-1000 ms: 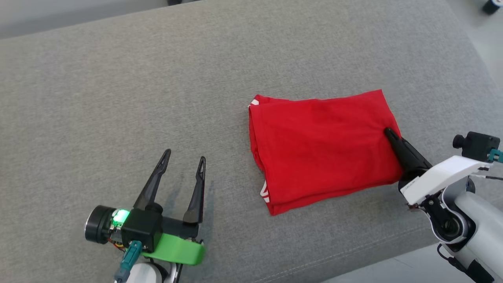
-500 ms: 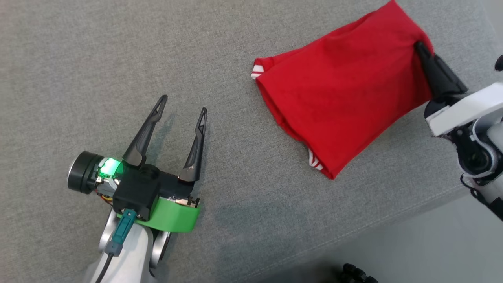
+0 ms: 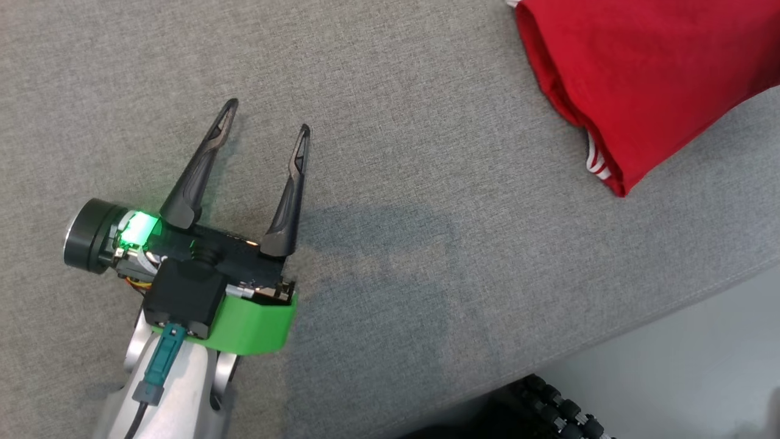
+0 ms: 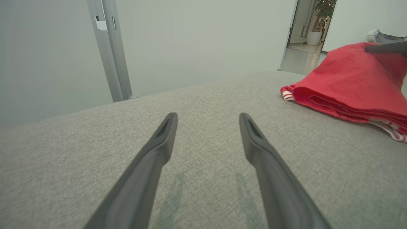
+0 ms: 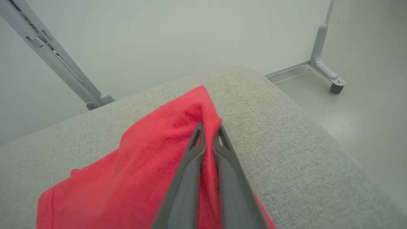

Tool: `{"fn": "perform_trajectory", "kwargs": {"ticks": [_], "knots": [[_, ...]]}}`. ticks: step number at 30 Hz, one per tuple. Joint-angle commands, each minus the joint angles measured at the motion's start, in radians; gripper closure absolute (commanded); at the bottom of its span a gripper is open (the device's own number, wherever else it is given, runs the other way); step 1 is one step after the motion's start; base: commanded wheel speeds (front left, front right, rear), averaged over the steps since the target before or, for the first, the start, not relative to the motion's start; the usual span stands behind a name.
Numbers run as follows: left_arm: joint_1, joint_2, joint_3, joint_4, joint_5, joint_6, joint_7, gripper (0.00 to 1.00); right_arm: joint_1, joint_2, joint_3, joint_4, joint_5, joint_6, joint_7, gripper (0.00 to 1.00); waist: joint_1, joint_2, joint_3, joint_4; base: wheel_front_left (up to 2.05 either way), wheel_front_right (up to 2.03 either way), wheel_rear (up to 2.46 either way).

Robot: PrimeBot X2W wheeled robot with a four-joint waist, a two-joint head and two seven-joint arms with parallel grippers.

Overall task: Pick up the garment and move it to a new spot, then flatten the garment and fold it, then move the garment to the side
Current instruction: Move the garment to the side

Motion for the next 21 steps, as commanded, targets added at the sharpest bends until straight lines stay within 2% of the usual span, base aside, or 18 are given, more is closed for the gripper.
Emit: {"fn": "perform_trajectory", "kwargs": {"ticks": [1, 10, 19, 20, 21], "knots": [[-0.018, 0.011, 0.005, -0.003, 0.004, 0.003, -0.001, 0.0, -0.001, -0.01, -0.012, 0.006, -0.007, 0.0, -0.004, 1.0, -0.0001, -0.0001, 0.013, -0.001, 0.0, 0.0, 0.0], [-0.019, 0.032, 0.003, -0.039, 0.013, 0.01, 0.025, 0.0, 0.029, -0.049, -0.088, 0.08, -0.052, 0.0, -0.004, 1.0, -0.0001, -0.0001, 0.033, -0.002, 0.0, 0.0, 0.0], [-0.022, 0.046, -0.003, -0.062, 0.01, 0.011, 0.046, 0.0, -0.023, -0.039, -0.112, 0.186, -0.126, 0.0, -0.004, 1.0, -0.0001, -0.0001, 0.048, 0.006, 0.0, 0.0, 0.0], [-0.022, 0.047, -0.004, -0.064, 0.01, 0.011, 0.046, 0.0, -0.033, -0.034, -0.121, 0.195, -0.144, 0.0, -0.004, 0.83, -0.0001, -0.0001, 0.048, 0.008, 0.0, 0.0, 0.0], [-0.023, 0.047, -0.006, -0.063, 0.009, 0.011, 0.046, 0.0, -0.044, -0.031, -0.138, 0.211, -0.167, 0.0, -0.004, 0.42, -0.0001, -0.0001, 0.047, 0.011, 0.0, 0.0, 0.0]]}}
